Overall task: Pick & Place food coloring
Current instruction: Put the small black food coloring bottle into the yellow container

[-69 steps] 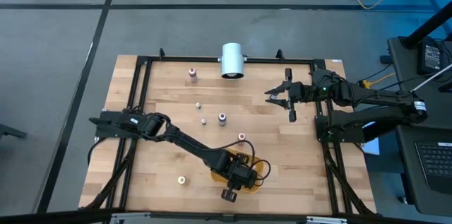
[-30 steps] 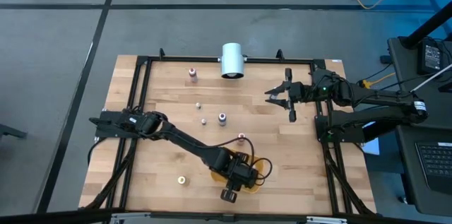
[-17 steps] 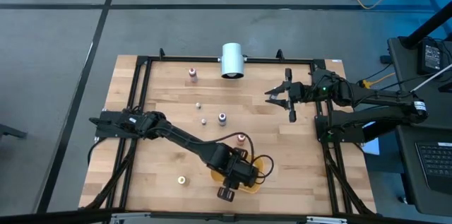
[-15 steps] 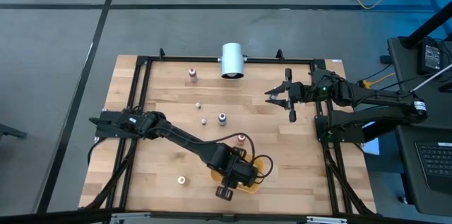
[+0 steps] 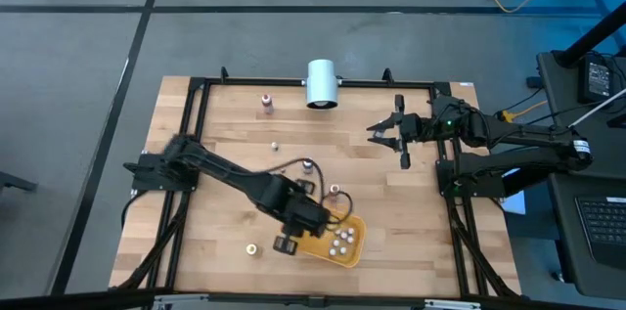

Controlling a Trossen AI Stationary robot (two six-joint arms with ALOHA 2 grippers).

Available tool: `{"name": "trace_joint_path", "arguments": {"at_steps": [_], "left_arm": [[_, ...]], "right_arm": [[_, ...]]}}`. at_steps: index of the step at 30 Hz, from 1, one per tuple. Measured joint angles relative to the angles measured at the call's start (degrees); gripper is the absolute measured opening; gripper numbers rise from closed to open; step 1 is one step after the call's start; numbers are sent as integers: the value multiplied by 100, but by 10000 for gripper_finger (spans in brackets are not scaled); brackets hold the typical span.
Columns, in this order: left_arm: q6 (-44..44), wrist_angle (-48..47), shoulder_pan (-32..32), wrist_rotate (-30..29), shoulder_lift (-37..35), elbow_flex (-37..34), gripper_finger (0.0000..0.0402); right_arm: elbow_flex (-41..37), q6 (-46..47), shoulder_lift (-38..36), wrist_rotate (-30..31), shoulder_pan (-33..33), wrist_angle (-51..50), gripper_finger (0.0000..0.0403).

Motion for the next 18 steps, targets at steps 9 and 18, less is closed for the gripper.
{"name": "trace_joint_path", "arguments": {"at_steps": [9, 18], "left_arm": [[-457, 555, 65, -227, -1737, -2385, 108], [-580, 716, 131, -421, -3108, -3804, 105]], "right_arm": [[0, 0, 0, 1, -1, -76, 123], [0, 1, 0, 0, 1, -125, 123]]}}
